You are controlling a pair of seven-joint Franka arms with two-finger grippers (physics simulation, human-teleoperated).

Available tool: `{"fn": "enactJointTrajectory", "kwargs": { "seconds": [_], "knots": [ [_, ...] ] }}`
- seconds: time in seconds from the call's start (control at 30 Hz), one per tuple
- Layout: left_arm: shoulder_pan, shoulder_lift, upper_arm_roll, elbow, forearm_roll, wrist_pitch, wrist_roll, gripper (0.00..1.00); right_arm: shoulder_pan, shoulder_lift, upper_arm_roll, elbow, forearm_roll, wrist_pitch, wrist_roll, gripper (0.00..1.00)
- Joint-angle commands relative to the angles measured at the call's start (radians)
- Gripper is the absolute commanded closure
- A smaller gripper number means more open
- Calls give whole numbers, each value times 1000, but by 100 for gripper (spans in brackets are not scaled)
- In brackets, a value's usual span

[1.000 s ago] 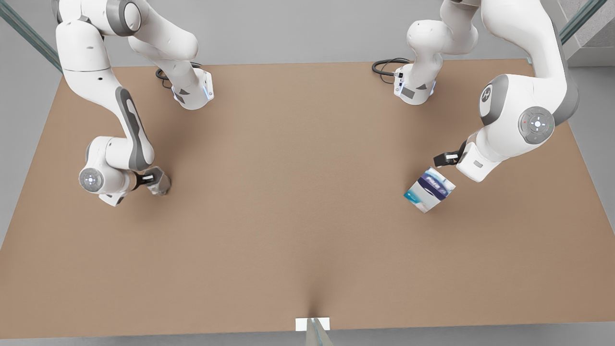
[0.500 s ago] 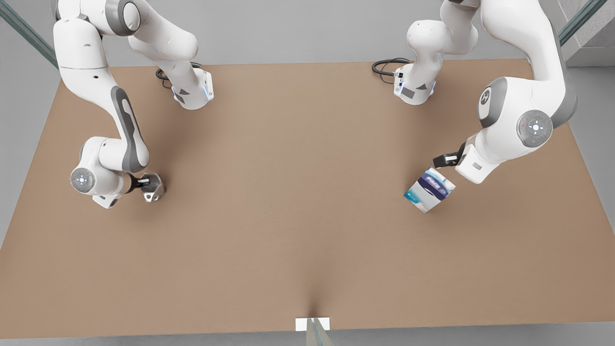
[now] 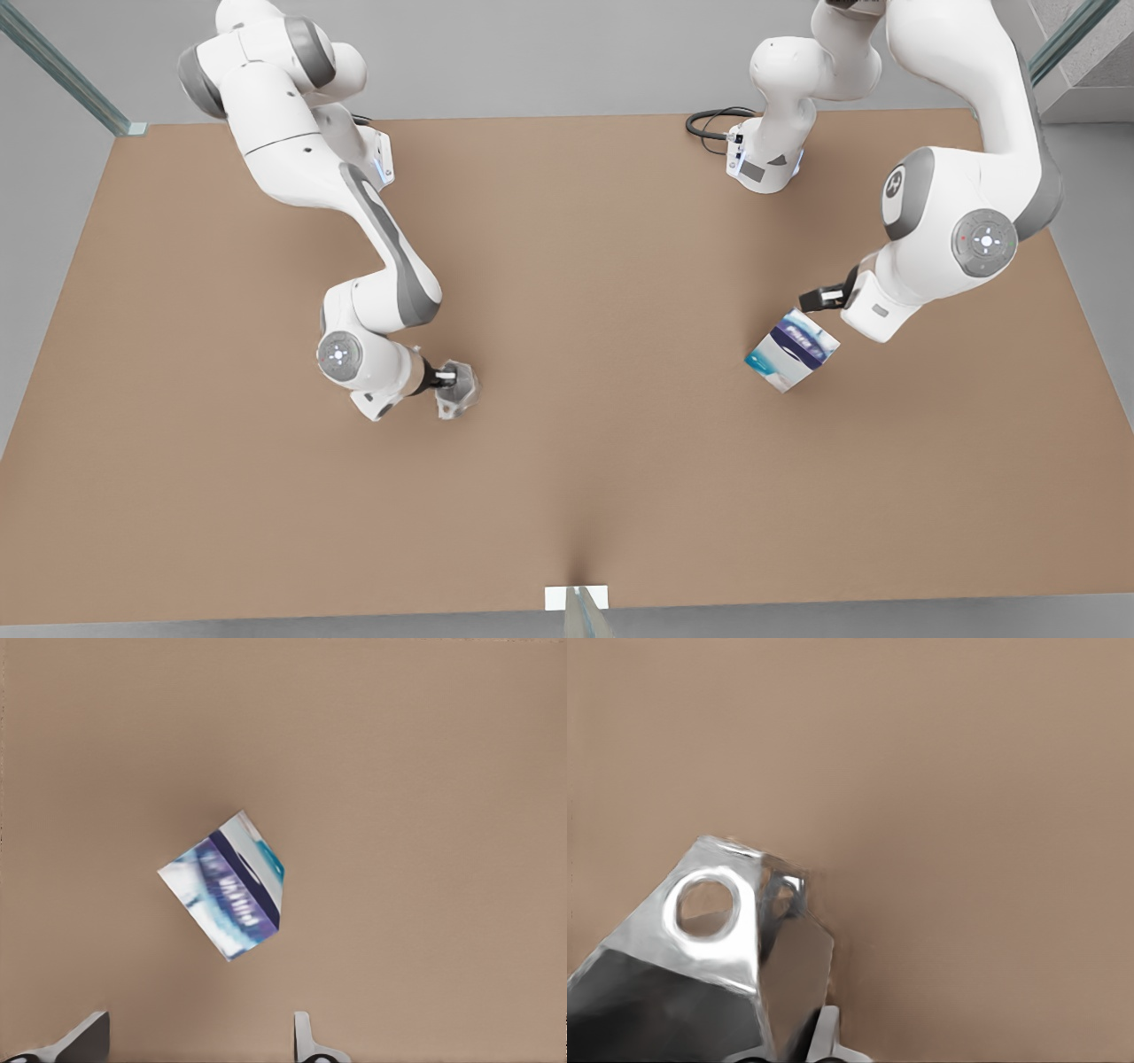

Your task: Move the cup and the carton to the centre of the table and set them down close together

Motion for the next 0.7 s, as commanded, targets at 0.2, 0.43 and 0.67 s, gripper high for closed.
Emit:
{"fn": "enactJointTrajectory", "kwargs": {
  "seconds": [0.2,0.43,0.67],
  "knots": [
    [-24,-18,66,-216,-2,325,-393,0,184,191,0,241,43,34,253,79],
    [-25,-13,95,-337,-14,376,-370,0,252,271,-6,291,57,129,313,0],
    [-44,5,94,-366,-43,405,-363,0,250,232,-8,290,82,109,318,0]
  ]
}}
